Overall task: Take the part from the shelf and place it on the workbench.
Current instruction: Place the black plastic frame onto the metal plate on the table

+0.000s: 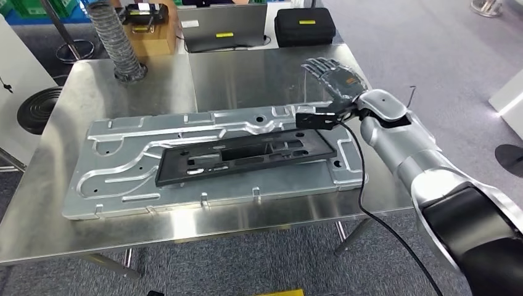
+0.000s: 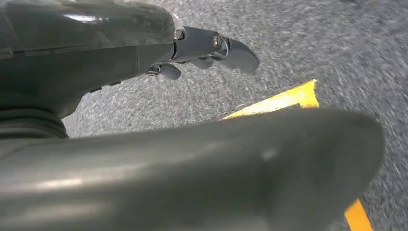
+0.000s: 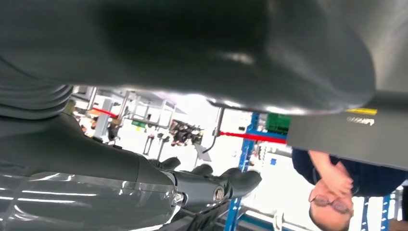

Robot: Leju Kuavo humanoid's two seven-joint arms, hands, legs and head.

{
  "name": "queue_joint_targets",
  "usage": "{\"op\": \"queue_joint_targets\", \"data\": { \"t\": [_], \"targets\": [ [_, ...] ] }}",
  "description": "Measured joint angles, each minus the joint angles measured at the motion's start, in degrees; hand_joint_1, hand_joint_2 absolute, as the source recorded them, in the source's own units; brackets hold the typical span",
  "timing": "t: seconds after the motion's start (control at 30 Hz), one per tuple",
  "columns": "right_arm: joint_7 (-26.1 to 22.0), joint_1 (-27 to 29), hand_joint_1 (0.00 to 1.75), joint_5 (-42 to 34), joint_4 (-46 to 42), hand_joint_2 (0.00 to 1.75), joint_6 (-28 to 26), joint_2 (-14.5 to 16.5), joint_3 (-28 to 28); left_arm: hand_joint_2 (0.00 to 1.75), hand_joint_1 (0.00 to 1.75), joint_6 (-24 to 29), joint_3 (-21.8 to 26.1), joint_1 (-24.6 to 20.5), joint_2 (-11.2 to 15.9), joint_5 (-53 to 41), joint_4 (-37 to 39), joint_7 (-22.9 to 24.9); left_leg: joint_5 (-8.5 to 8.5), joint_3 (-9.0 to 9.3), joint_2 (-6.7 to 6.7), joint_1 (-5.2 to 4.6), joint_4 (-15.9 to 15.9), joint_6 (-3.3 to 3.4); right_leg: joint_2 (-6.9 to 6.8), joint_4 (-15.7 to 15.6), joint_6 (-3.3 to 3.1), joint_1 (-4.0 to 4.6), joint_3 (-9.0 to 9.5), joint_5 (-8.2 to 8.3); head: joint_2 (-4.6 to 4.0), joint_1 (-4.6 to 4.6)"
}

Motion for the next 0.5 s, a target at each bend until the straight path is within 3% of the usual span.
{"op": "queue_joint_targets", "data": {
  "t": [0.07,0.1,0.17,0.2,0.23,0.27,0.3,0.33,0.4,0.43,0.5],
  "targets": [
    [0.0,-0.7,0.00,0.0,-0.4,0.00,0.4,-1.8,-0.4,0.00,0.00,-0.2,0.1,0.0,0.0,0.0,0.0,0.0,0.28,0.05,-0.06,0.11,-0.4,0.73,-0.01,1.1,0.62,-0.18,-0.41,-0.98,-0.01,0.01],
    [0.1,-1.1,0.00,0.0,-0.7,0.00,0.6,-2.8,-0.6,0.00,0.00,-0.4,0.2,-0.1,0.0,0.0,0.0,0.0,0.40,0.11,-0.09,0.21,-0.5,1.04,0.01,3.3,0.92,-0.25,-1.35,-2.32,-0.01,0.01],
    [0.3,-1.5,0.00,-0.3,-1.1,0.00,1.1,-4.9,-0.9,0.00,0.00,-0.7,0.2,-0.1,-0.1,0.0,0.0,0.0,0.44,0.11,-0.17,0.22,-0.6,1.40,0.02,10.6,1.38,-0.33,-4.78,-5.91,0.00,0.02],
    [0.4,-1.4,0.00,-0.5,-1.4,0.00,1.3,-5.9,-1.0,0.00,0.00,-0.8,0.2,-0.1,-0.1,-0.1,0.0,0.0,0.43,0.11,-0.20,0.20,-0.6,1.44,0.02,14.2,1.53,-0.35,-6.56,-7.17,0.01,0.02],
    [0.5,-1.3,0.00,-0.6,-1.7,0.00,1.4,-6.9,-1.1,0.00,0.00,-0.8,0.2,-0.1,-0.1,-0.1,0.0,0.0,0.41,0.13,-0.22,0.18,-0.6,1.47,0.01,16.2,1.58,-0.36,-7.62,-7.42,0.01,0.02],
    [0.5,-1.2,0.00,-0.8,-2.0,0.00,1.4,-7.8,-1.2,0.00,0.00,-0.9,0.3,-0.1,-0.1,-0.1,0.0,0.1,0.39,0.16,-0.24,0.15,-0.6,1.48,0.01,15.9,1.54,-0.36,-7.64,-6.55,0.01,0.02],
    [0.7,-1.1,0.00,-0.9,-2.4,0.00,1.4,-8.7,-1.4,0.00,0.00,-1.0,0.3,-0.1,-0.1,-0.1,0.0,0.1,0.37,0.22,-0.24,0.13,-0.6,1.46,0.00,13.2,1.41,-0.35,-6.48,-4.71,0.01,0.02],
    [0.9,-1.0,0.00,-0.9,-2.8,0.00,1.3,-9.6,-1.7,0.00,0.00,-1.1,0.3,-0.2,-0.1,-0.1,0.0,0.1,0.34,0.30,-0.24,0.10,-0.6,1.41,0.00,9.0,1.19,-0.32,-4.48,-2.43,0.01,0.02],
    [1.5,-1.0,0.00,-0.8,-3.4,0.00,0.9,-11.2,-2.1,0.00,0.00,-1.3,0.3,-0.3,-0.1,0.0,0.0,0.1,0.30,0.31,-0.24,-0.09,-0.6,1.16,0.00,1.7,0.65,-0.01,-1.05,0.33,0.01,0.01],
    [1.8,-0.9,0.00,-0.7,-3.6,0.00,0.6,-11.9,-2.3,0.00,0.00,-1.4,0.4,-0.3,-0.1,0.1,0.0,0.1,0.32,0.27,-0.23,-0.18,-0.6,0.97,0.02,0.0,0.40,0.16,-0.31,0.72,0.01,0.01],
    [2.7,-0.4,0.00,-0.6,-3.7,0.00,-0.1,-13.2,-2.7,0.00,0.00,-1.6,0.4,-0.2,-0.1,0.3,0.0,0.1,0.47,0.24,-0.24,-0.26,-0.7,0.46,0.03,-0.4,-0.09,0.32,-0.30,0.75,0.01,0.01]
  ]
}}
